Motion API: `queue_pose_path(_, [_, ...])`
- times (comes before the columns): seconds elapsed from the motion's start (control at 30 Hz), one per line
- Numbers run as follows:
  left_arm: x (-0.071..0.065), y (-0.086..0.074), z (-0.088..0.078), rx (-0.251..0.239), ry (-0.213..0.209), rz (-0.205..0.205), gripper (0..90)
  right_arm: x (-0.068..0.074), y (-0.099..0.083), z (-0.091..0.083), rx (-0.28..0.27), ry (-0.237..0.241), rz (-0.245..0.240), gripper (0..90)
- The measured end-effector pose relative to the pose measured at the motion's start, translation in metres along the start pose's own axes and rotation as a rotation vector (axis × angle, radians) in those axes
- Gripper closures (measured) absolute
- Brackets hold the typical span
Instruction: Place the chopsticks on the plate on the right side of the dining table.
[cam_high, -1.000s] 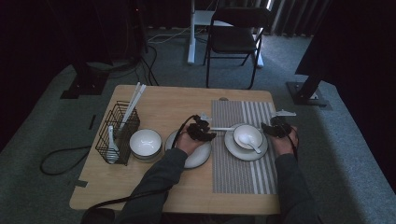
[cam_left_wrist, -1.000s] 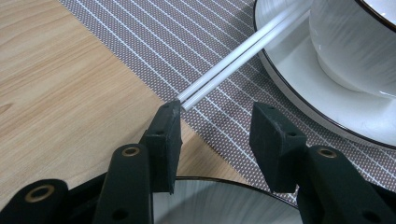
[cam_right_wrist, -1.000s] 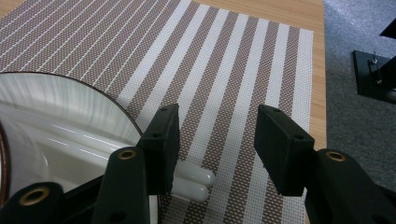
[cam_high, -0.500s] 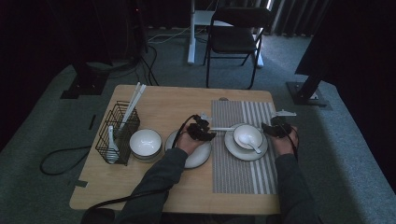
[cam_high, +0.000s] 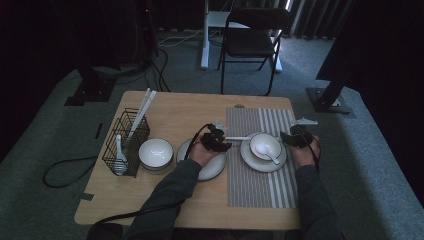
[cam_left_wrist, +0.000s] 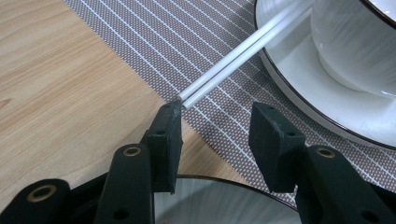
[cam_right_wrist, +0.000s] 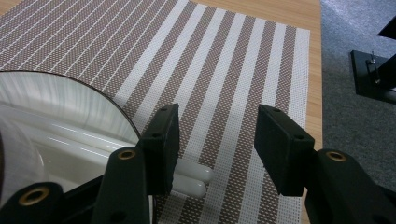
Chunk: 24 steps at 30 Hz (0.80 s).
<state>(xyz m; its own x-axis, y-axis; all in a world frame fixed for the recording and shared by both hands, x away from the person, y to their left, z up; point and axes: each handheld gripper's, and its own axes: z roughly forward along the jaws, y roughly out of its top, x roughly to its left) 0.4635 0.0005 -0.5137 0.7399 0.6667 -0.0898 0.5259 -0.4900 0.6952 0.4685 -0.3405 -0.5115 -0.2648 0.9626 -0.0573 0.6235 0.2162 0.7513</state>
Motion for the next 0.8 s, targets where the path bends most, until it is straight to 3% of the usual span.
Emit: queue_pose_path(0.8, [-0.0025,0.0005,-0.0003,-0.003,0.015,-0.003,55.2,-0.0015,-0.0012,-0.0022,-0.012,-0.005,0.0,49.8])
